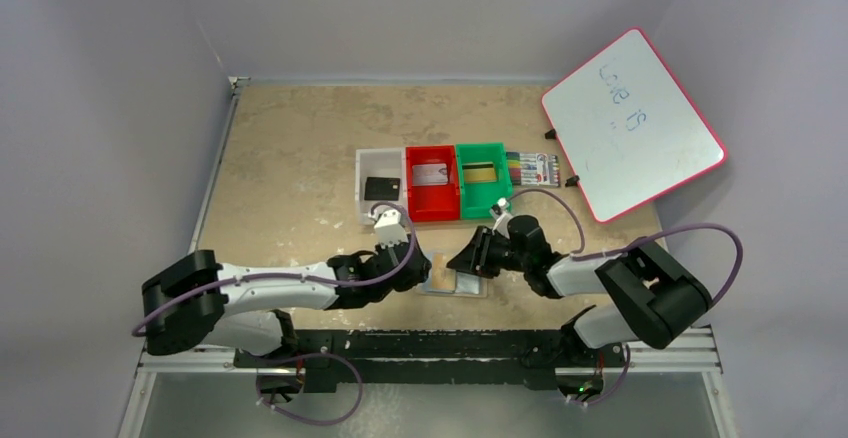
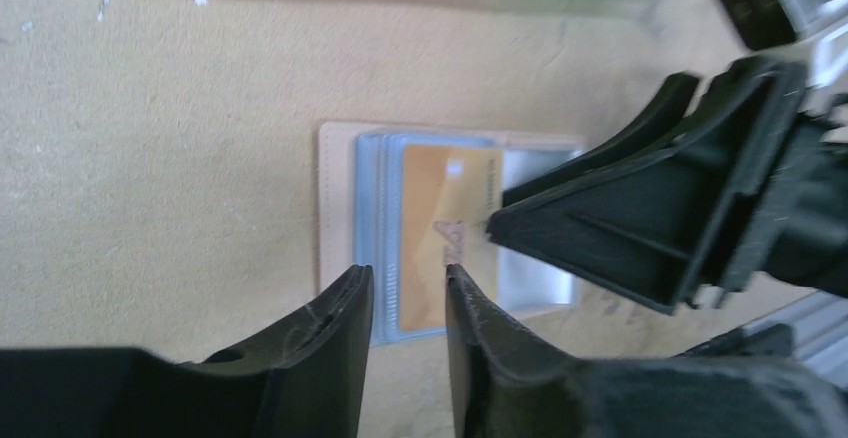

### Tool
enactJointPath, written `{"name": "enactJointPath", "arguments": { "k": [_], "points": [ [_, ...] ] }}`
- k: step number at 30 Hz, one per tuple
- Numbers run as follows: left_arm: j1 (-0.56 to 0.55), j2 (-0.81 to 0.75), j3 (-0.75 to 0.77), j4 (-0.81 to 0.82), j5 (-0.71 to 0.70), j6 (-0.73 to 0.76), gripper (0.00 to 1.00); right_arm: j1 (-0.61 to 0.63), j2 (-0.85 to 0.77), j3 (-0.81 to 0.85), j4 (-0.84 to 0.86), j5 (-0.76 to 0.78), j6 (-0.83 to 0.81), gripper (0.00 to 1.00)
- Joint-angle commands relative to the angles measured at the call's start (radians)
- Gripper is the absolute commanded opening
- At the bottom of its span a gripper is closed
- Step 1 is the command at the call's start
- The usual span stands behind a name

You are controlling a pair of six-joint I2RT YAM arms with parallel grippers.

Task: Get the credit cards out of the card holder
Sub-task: Remove the credit card from the card holder.

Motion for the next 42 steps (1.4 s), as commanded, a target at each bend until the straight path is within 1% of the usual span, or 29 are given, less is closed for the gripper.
{"name": "enactJointPath", "arguments": {
  "k": [1, 2, 3, 7, 9, 10, 12, 14, 15, 16, 17, 19, 20, 21, 22, 23, 25, 28, 30, 34, 38, 42],
  "points": [
    [-0.007, -0.099, -0.009, 0.061, -0.097, 0.032, 0.43, -0.002, -0.023, 0.033, -0.017, 0.014, -0.031, 0.46],
    [-0.003, -0.111, -0.01, 0.067, -0.101, 0.042, 0.51, -0.002, -0.034, 0.029, -0.026, 0.019, -0.028, 0.48],
    [0.004, -0.12, -0.01, 0.081, -0.094, 0.055, 0.57, -0.001, -0.048, 0.019, -0.03, 0.026, -0.022, 0.51],
    [0.067, -0.136, -0.016, 0.142, -0.022, 0.079, 0.75, -0.001, -0.138, -0.027, -0.037, 0.103, 0.029, 0.66],
    [0.091, -0.148, -0.021, 0.161, -0.013, 0.074, 0.87, -0.002, -0.193, -0.049, -0.031, 0.128, 0.04, 0.7],
    [0.096, -0.156, -0.026, 0.169, -0.02, 0.073, 0.9, -0.002, -0.216, -0.061, -0.024, 0.139, 0.051, 0.72],
    [0.103, -0.171, -0.038, 0.188, -0.042, 0.072, 0.91, -0.003, -0.262, -0.085, 0.015, 0.153, 0.052, 0.75],
    [0.107, -0.187, -0.055, 0.215, -0.05, 0.075, 0.91, -0.003, -0.299, -0.078, 0.003, 0.147, 0.039, 0.8],
    [0.11, -0.196, -0.062, 0.227, -0.051, 0.077, 0.91, -0.003, -0.309, -0.054, -0.051, 0.137, 0.018, 0.87],
    [0.111, -0.204, -0.07, 0.24, -0.049, 0.078, 0.91, -0.003, -0.318, -0.028, -0.118, 0.138, -0.004, 0.91],
    [0.114, -0.213, -0.083, 0.255, -0.035, 0.079, 0.91, -0.003, -0.328, -0.028, -0.125, 0.135, -0.002, 0.9],
    [0.122, -0.226, -0.103, 0.295, 0.0, 0.085, 0.9, -0.003, -0.365, -0.096, 0.01, 0.11, 0.033, 0.87],
    [0.125, -0.228, -0.111, 0.304, 0.01, 0.079, 0.89, -0.002, -0.382, -0.118, 0.058, 0.123, 0.043, 0.84],
    [0.126, -0.229, -0.118, 0.31, 0.019, 0.073, 0.87, -0.002, -0.392, -0.117, 0.05, 0.125, 0.037, 0.82],
    [0.13, -0.225, -0.124, 0.314, 0.032, 0.07, 0.85, -0.003, -0.397, -0.087, -0.022, 0.111, 0.017, 0.8],
    [0.133, -0.216, -0.125, 0.309, 0.049, 0.07, 0.83, -0.002, -0.395, -0.067, -0.058, 0.111, -0.004, 0.78],
    [0.139, -0.185, -0.112, 0.282, 0.081, 0.069, 0.79, -0.003, -0.38, -0.057, -0.057, 0.077, -0.019, 0.74],
    [0.14, -0.117, -0.078, 0.249, 0.134, 0.077, 0.73, -0.001, -0.345, -0.052, -0.005, 0.02, -0.02, 0.65],
    [0.139, -0.066, -0.056, 0.245, 0.171, 0.082, 0.68, -0.001, -0.323, -0.046, -0.032, 0.019, -0.024, 0.61],
    [0.139, 0.017, -0.017, 0.227, 0.204, 0.088, 0.65, -0.001, -0.269, -0.027, -0.082, 0.021, -0.053, 0.59],
    [0.14, 0.084, 0.021, 0.203, 0.238, 0.11, 0.61, -0.001, -0.201, -0.019, -0.088, 0.01, -0.075, 0.55],
    [0.138, 0.131, 0.056, 0.16, 0.262, 0.132, 0.57, -0.001, -0.12, -0.027, -0.045, -0.023, -0.077, 0.45]
  ]
}}
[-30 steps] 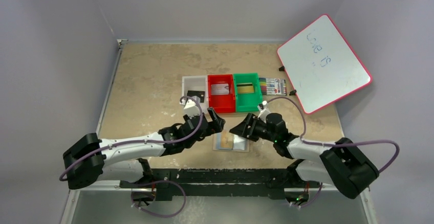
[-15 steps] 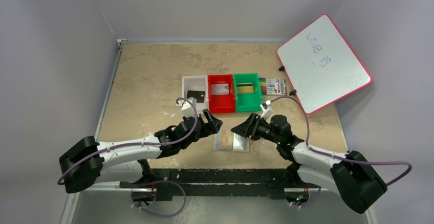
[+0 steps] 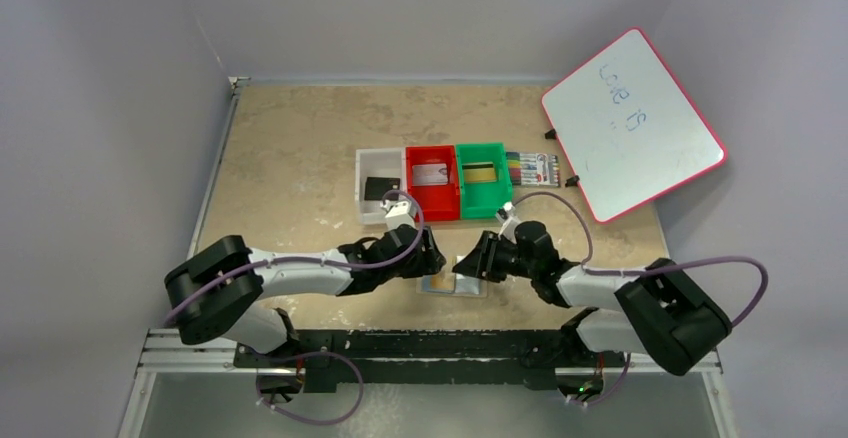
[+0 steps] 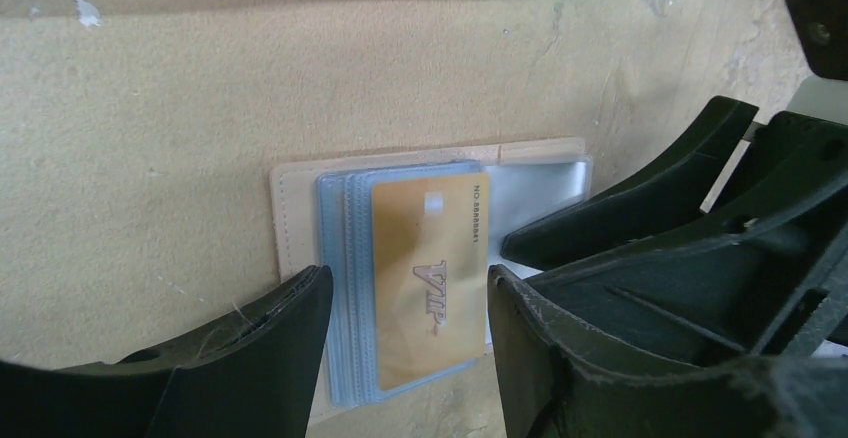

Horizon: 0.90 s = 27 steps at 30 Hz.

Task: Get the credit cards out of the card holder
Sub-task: Remove the credit card from the card holder.

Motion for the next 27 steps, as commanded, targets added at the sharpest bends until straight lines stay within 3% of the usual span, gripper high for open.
{"name": "enactJointPath", "arguments": {
  "k": [1, 6, 12, 22, 27],
  "points": [
    [0.002, 0.038, 0.068, -0.038, 0.048, 0.051, 0.56, -0.001, 0.075, 0.019, 0.065, -0.056, -0.018, 0.43],
    [-0.003, 0.069, 0.093, -0.068, 0.064, 0.069, 0.5, -0.001, 0.171, -0.009, 0.216, -0.11, 0.04, 0.41],
    [-0.021, 0.117, 0.144, -0.138, 0.05, 0.096, 0.38, -0.001, 0.269, -0.029, 0.373, -0.135, 0.116, 0.27],
    [-0.048, 0.172, 0.159, -0.201, -0.002, 0.1, 0.23, -0.003, 0.261, -0.049, 0.399, -0.103, 0.163, 0.02],
    [-0.071, 0.198, 0.168, -0.24, -0.072, 0.085, 0.16, -0.004, 0.232, -0.049, 0.351, -0.086, 0.165, 0.0]
  ]
}}
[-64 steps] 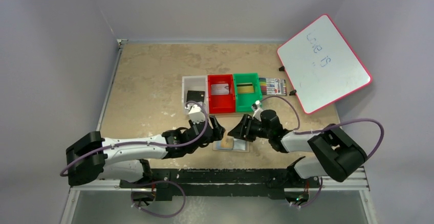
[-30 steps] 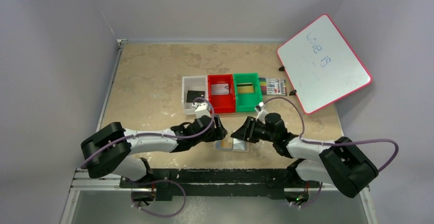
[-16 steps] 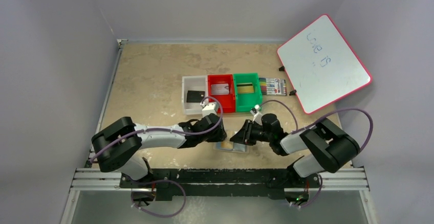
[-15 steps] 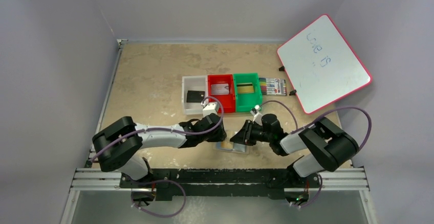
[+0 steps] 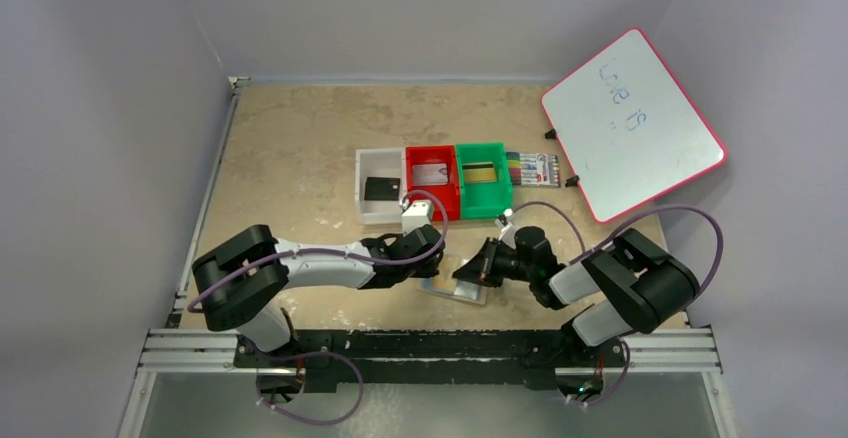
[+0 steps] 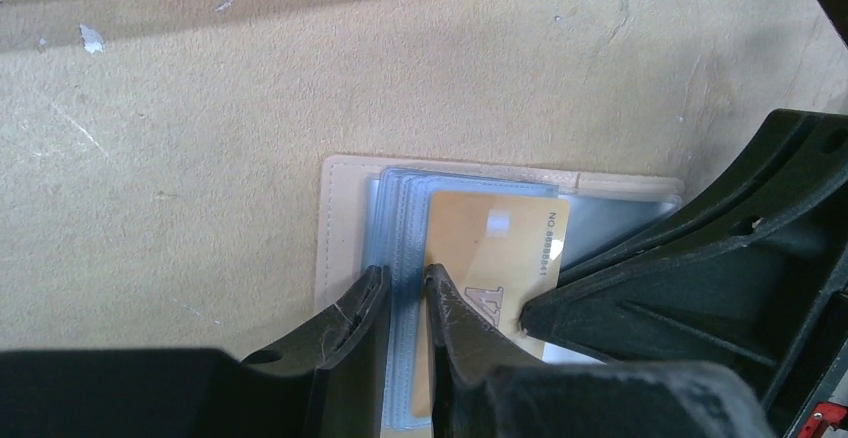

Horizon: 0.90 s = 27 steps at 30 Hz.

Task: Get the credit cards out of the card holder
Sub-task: Remove the credit card from the card holder.

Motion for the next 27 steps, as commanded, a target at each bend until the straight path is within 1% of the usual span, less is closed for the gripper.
{"name": "enactJointPath", "arguments": {
  "k": [1, 3, 8, 11, 16, 17, 20, 22, 24, 27],
  "points": [
    [-0.031, 0.046, 0.006, -0.066, -0.037, 0.006, 0.15, 0.002, -0.04, 0.004, 0.014, 0.01, 0.012, 0.0],
    [-0.032, 0.048, 0.004, -0.077, -0.059, 0.004, 0.13, 0.002, -0.049, 0.0, 0.004, 0.015, 0.013, 0.0],
    [-0.033, 0.05, -0.002, -0.093, -0.08, 0.008, 0.11, -0.005, -0.07, -0.008, -0.018, 0.012, 0.012, 0.0],
    [-0.034, 0.054, -0.008, -0.092, -0.081, 0.008, 0.09, -0.011, -0.086, -0.016, -0.034, 0.014, 0.011, 0.03],
    [-0.037, 0.059, -0.007, -0.087, -0.084, 0.004, 0.09, -0.019, -0.089, -0.018, -0.034, 0.003, 0.009, 0.02],
    [-0.037, 0.06, -0.008, -0.086, -0.084, 0.004, 0.08, -0.02, -0.088, -0.021, -0.024, -0.001, 0.01, 0.05],
    [-0.039, 0.062, -0.007, -0.082, -0.08, 0.004, 0.08, -0.021, -0.085, -0.02, 0.0, -0.012, 0.016, 0.06],
    [-0.04, 0.063, -0.007, -0.081, -0.078, 0.006, 0.08, -0.023, -0.083, -0.017, -0.005, -0.012, 0.018, 0.15],
    [-0.04, 0.063, -0.007, -0.078, -0.077, 0.008, 0.08, -0.024, -0.083, -0.018, -0.005, -0.013, 0.019, 0.16],
    [-0.041, 0.066, -0.008, -0.078, -0.077, 0.008, 0.08, -0.025, -0.094, -0.025, -0.023, 0.003, 0.022, 0.12]
  ]
}}
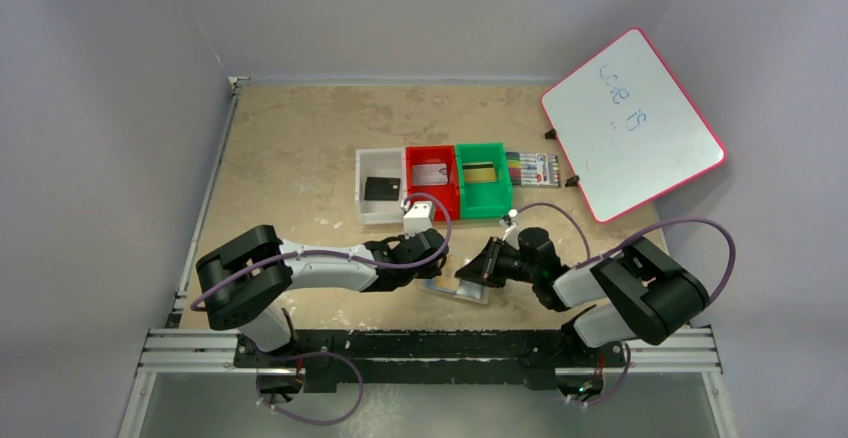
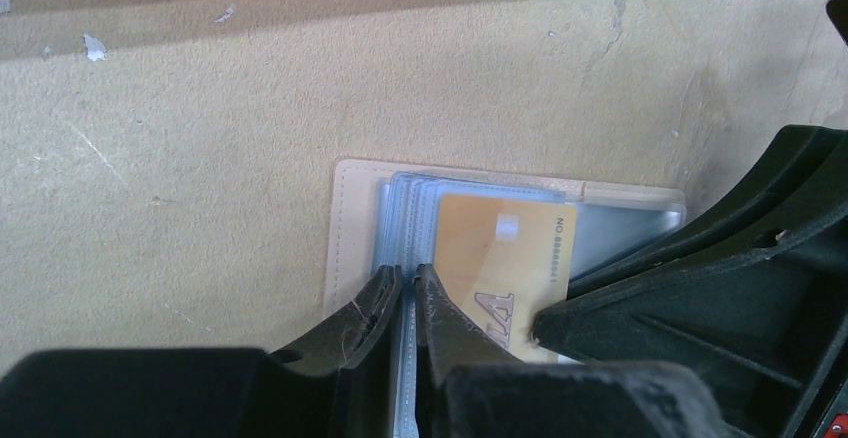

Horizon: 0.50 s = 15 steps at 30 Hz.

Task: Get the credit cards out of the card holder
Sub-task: Remove the credit card from the card holder.

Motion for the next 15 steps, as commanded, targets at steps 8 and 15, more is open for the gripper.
{"name": "enactJointPath", "arguments": {
  "k": [8, 15],
  "points": [
    [-0.01, 0.048, -0.015, -0.088, 0.009, 0.014, 0.07, -0.008, -0.071, -0.008, -0.019, 0.005, 0.006, 0.23],
    [-0.01, 0.05, -0.011, -0.093, 0.007, 0.013, 0.06, -0.01, -0.104, -0.001, -0.067, 0.015, -0.007, 0.01]
  ]
}}
